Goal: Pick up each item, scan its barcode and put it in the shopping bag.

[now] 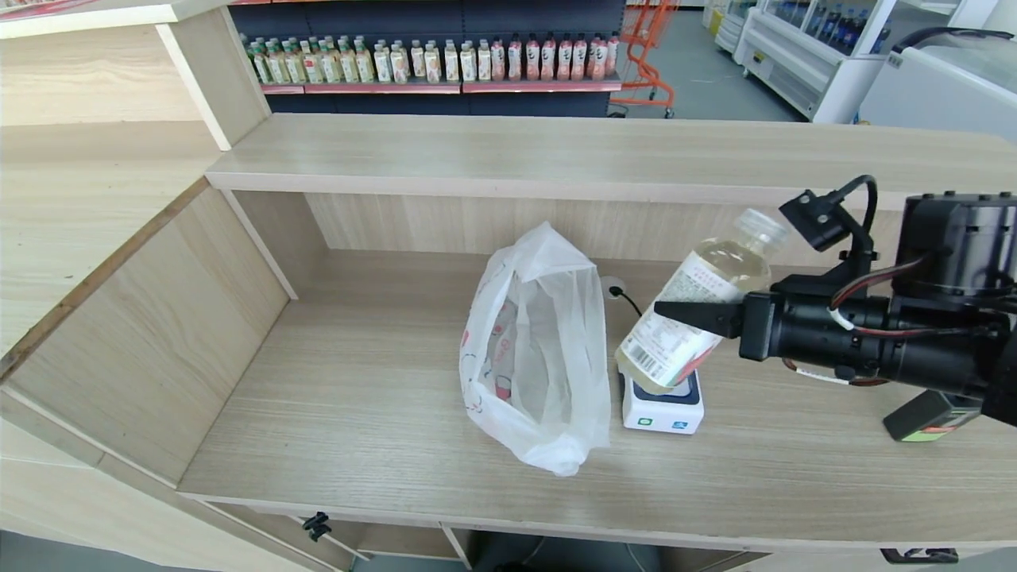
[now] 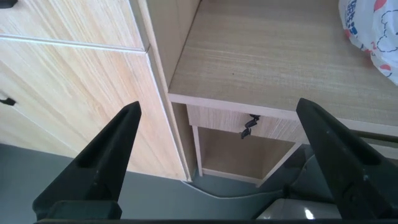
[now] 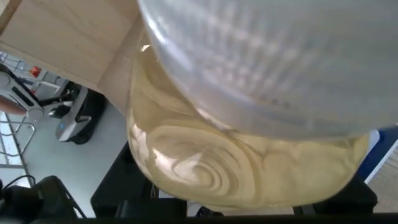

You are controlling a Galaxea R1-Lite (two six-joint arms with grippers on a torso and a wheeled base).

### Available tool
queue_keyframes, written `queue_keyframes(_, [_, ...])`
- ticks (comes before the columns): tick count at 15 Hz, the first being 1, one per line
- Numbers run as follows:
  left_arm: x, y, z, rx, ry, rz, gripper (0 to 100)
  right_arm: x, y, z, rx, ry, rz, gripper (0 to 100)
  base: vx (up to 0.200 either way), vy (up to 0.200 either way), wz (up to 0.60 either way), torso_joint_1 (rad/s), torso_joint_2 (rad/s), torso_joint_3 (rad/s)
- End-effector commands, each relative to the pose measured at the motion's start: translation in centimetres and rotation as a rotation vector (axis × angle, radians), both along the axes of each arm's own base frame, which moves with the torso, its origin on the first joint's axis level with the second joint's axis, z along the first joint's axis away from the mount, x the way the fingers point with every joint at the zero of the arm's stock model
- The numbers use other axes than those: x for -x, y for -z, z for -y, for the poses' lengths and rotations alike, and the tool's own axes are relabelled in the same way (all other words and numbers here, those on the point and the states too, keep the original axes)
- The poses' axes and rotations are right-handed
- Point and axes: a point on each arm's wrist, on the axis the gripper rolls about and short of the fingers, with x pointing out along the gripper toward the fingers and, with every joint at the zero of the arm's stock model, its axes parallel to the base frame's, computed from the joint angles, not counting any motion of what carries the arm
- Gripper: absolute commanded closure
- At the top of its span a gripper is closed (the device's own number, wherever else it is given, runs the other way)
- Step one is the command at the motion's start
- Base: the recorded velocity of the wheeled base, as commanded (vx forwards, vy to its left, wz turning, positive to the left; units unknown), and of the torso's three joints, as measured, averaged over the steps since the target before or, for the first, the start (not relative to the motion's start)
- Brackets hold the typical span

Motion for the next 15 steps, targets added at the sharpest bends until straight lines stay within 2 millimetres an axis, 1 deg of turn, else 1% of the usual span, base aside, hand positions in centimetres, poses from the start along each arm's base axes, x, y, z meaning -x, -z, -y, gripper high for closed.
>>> queue_keyframes(1, [0.0,0.0,0.0,0.000,0.001,0.002,0,-1.7,2.0,-1.7,0.018,-0.013,-0.023,100,0.000,0.000,0.00,0.000,0.00,0.000])
queue_keyframes(2, [0.0,0.0,0.0,0.000,-0.001,0.000,0,-2.2,2.5,-2.2,0.022,-0.005,-0.016,100,0.000,0.000,0.00,0.000,0.00,0.000])
queue_keyframes(3, [0.0,0.0,0.0,0.000,-0.001,0.000,0,-3.1,3.5,-2.8,0.024,0.004,0.000,100,0.000,0.000,0.00,0.000,0.00,0.000])
queue_keyframes(5, [0.0,0.0,0.0,0.000,-0.001,0.000,0,-4.9,5.9,-3.5,0.082,-0.013,0.062,100,0.000,0.000,0.00,0.000,0.00,0.000])
queue_keyframes(6, [0.0,0.0,0.0,0.000,-0.001,0.000,0,-5.4,6.9,-3.8,0.108,-0.024,0.069,100,0.000,0.000,0.00,0.000,0.00,0.000])
queue_keyframes(9, [0.0,0.0,0.0,0.000,-0.001,0.000,0,-7.5,10.3,-5.7,0.147,-0.064,0.147,100,0.000,0.000,0.00,0.000,0.00,0.000])
queue_keyframes(10, [0.0,0.0,0.0,0.000,-0.001,0.000,0,-8.1,11.0,-6.8,0.143,-0.082,0.184,100,0.000,0.000,0.00,0.000,0.00,0.000])
queue_keyframes(13, [0.0,0.0,0.0,0.000,-0.001,0.000,0,-9.5,12.4,-9.0,0.189,-0.125,0.292,100,0.000,0.000,0.00,0.000,0.00,0.000])
queue_keyframes(15, [0.0,0.0,0.0,0.000,-0.001,0.000,0,-10.2,12.7,-9.6,0.208,-0.136,0.333,100,0.000,0.000,0.00,0.000,0.00,0.000])
